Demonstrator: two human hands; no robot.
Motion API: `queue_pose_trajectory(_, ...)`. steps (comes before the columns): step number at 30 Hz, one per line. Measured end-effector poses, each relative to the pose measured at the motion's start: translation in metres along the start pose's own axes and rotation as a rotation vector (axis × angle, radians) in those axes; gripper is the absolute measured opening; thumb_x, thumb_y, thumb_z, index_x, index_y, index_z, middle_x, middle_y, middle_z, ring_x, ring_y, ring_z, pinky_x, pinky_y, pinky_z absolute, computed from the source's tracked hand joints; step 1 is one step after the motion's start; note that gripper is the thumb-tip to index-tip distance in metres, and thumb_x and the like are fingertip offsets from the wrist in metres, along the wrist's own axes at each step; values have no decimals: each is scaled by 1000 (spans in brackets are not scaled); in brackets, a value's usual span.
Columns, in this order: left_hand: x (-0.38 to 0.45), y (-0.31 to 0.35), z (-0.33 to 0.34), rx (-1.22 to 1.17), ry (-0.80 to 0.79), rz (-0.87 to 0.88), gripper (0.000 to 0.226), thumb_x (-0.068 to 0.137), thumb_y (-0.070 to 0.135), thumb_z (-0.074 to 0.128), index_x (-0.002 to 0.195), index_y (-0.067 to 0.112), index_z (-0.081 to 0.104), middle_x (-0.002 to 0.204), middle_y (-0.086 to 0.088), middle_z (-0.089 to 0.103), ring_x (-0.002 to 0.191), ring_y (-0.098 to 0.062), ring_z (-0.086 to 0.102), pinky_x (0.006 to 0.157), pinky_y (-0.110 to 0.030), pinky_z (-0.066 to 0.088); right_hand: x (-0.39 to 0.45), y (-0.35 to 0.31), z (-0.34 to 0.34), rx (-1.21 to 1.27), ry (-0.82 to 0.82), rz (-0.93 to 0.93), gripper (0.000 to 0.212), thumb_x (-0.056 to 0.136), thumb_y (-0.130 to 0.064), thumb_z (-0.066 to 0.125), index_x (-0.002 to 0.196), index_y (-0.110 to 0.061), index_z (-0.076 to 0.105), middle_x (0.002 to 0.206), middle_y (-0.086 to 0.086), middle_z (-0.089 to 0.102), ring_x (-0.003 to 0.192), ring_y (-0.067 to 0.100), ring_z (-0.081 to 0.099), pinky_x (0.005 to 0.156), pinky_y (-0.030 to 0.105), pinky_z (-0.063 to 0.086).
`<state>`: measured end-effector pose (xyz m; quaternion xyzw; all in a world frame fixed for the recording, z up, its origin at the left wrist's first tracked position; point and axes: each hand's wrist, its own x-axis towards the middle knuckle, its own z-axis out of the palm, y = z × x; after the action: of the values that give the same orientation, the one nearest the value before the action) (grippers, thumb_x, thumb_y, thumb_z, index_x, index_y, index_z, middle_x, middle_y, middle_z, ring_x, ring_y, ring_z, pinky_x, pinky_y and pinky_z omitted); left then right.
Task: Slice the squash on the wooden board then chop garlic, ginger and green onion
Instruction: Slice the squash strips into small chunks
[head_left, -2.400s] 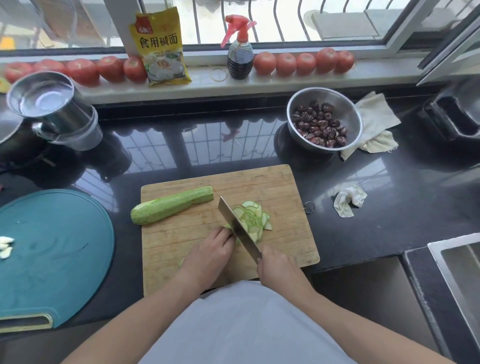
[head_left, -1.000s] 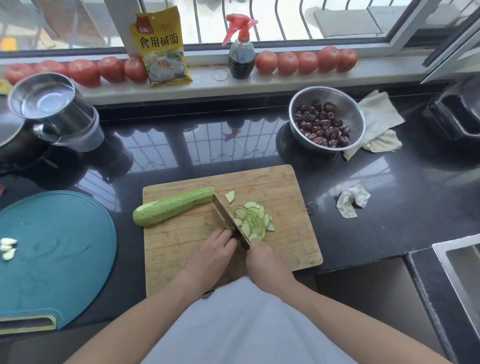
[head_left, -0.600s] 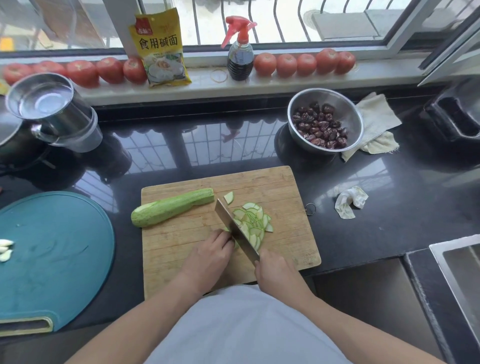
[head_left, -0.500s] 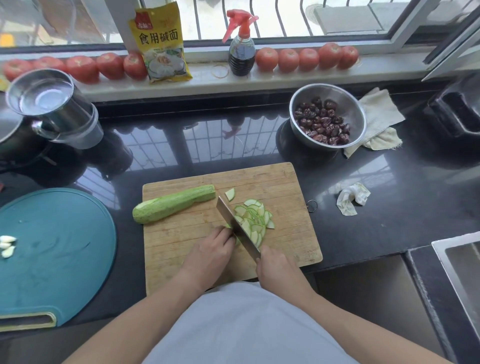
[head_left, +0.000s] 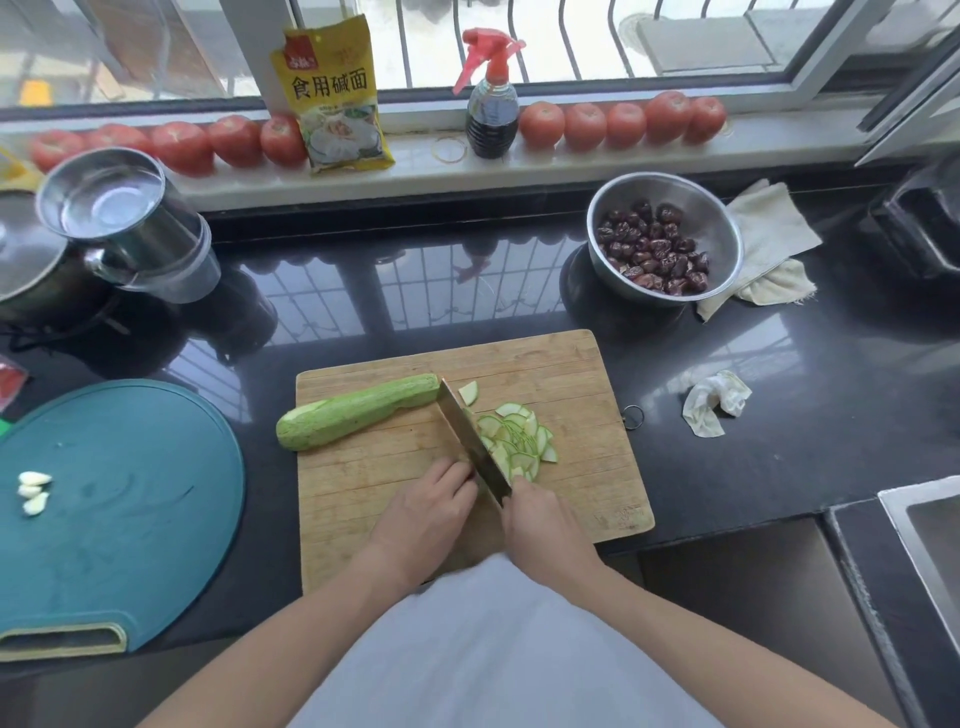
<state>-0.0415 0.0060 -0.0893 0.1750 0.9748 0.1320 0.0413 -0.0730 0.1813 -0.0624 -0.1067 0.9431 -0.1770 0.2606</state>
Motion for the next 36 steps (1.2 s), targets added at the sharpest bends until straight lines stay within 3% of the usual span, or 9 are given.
queue_pose_trajectory(6,-2,-2,4,8,12,-3,37,71,-2,68,107,7,69,111,-6,64,105,-25,60,56,-30,57,-23,12,-14,-29,5,-53,16,99,-24,39,84,-21,36,77,-1,47,68,27,43,59,38,26)
queue_pose_trajectory(9,-2,-2,5,5,4,-8,41,70,-2,72,109,8,68,112,-5,64,106,-25,59,52,-30,57,-28,8,-16,-83,-27,-66,12,99,-18,37,87,-20,38,85,3,54,67,26,39,60,38,27)
queue_pose_trajectory(16,-2,-1,3,4,0,-13,42,69,-2,75,108,10,69,107,-3,64,102,-23,60,51,-27,55,-30,6,-17,-114,-41,-51,9,96,-14,40,89,-20,40,87,2,57,68,24,41,60,38,31)
queue_pose_trajectory(21,0,1,-2,27,-5,-17,41,67,0,78,106,11,71,103,-2,65,98,-22,64,48,-26,52,-25,5,-14,-124,-74,-35,11,89,-8,37,84,-17,36,77,0,45,69,28,44,58,38,28)
queue_pose_trajectory(24,0,2,-5,29,7,-7,39,67,1,78,104,13,70,102,-1,64,94,-21,62,49,-25,50,-16,6,-6,-138,-90,-48,14,87,-3,34,86,-17,35,89,8,58,80,33,58,59,37,30)
queue_pose_trajectory(28,-1,2,-8,20,-1,-12,33,71,3,77,100,15,68,102,0,63,94,-21,61,52,-24,50,1,-2,4,-71,-31,-20,10,96,-11,38,90,-19,37,96,10,62,87,36,61,62,38,35)
queue_pose_trajectory(33,-3,0,-7,10,1,-23,31,70,-1,77,98,10,69,105,-5,65,99,-24,63,53,-28,55,-12,13,-2,19,17,-22,13,96,-25,39,84,-23,36,74,-2,47,70,30,49,57,38,30)
queue_pose_trajectory(36,-1,2,-8,22,-7,-27,34,67,-2,79,98,10,71,100,-4,66,99,-24,65,52,-28,55,-23,20,-4,-65,4,-87,9,96,-24,39,87,-23,37,80,0,53,68,27,43,58,38,29)
